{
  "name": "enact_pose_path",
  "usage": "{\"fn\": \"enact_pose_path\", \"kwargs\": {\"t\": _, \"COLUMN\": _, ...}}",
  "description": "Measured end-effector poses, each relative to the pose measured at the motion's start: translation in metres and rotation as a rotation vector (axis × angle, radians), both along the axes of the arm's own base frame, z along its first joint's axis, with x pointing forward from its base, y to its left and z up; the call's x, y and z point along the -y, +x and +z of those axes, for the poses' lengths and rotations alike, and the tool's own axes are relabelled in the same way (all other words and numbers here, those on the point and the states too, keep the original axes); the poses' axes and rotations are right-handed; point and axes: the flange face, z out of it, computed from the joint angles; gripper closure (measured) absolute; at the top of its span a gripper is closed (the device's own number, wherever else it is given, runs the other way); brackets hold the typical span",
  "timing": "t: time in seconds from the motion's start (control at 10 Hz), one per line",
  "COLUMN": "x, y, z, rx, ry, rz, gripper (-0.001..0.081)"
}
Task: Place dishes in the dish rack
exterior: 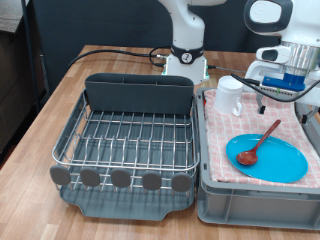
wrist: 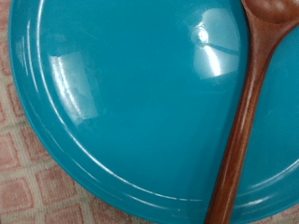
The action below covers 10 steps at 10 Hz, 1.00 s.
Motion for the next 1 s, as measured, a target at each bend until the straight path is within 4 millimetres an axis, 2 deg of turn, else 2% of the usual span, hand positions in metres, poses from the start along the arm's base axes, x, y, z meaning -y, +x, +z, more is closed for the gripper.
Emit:
{"fn": "enact_pose_path", "kwargs": {"t": 0.6, "x": 0.010, "y": 0.015, "z": -0.052, "rx": 0.036, "ry": -0.008, "rz": -0.077, "gripper": 0.0004}}
{"fn": "enact_pose_path", "kwargs": {"t": 1.0, "x": 0.014, "y": 0.017, "z": -0.058, "rx": 0.040, "ry": -0.012, "rz": -0.103, "gripper": 0.0004}}
